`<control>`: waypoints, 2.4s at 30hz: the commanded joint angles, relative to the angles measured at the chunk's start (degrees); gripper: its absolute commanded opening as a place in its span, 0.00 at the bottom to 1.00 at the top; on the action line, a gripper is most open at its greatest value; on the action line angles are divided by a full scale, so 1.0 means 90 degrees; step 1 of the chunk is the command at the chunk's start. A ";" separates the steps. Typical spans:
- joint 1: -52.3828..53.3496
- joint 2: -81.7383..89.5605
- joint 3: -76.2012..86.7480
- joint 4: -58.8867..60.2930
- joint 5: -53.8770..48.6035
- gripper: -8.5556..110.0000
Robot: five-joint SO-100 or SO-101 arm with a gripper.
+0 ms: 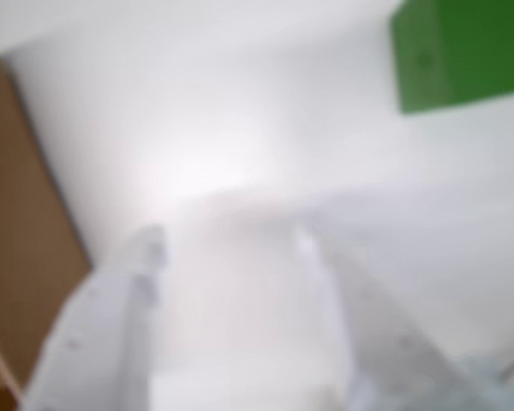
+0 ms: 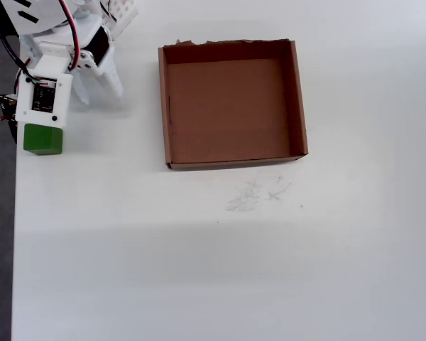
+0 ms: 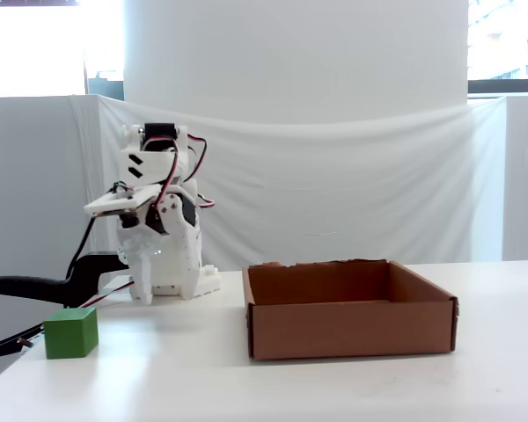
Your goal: Grasp a green cube and put it in a box.
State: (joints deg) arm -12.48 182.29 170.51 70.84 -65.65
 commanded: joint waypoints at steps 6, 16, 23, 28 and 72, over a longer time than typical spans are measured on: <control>-0.0098 0.0010 -0.0020 0.0059 0.0020 0.27; -0.0156 -0.0420 -0.0107 -0.0137 0.0068 0.24; 0.0273 -0.2197 -0.1885 -0.0166 -0.0498 0.26; 0.0986 -0.3174 -0.3008 -0.0244 -0.1641 0.29; 0.2939 -0.7363 -0.4199 -0.2734 -0.4746 0.32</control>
State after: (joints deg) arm 14.77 114.70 132.80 47.81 -107.05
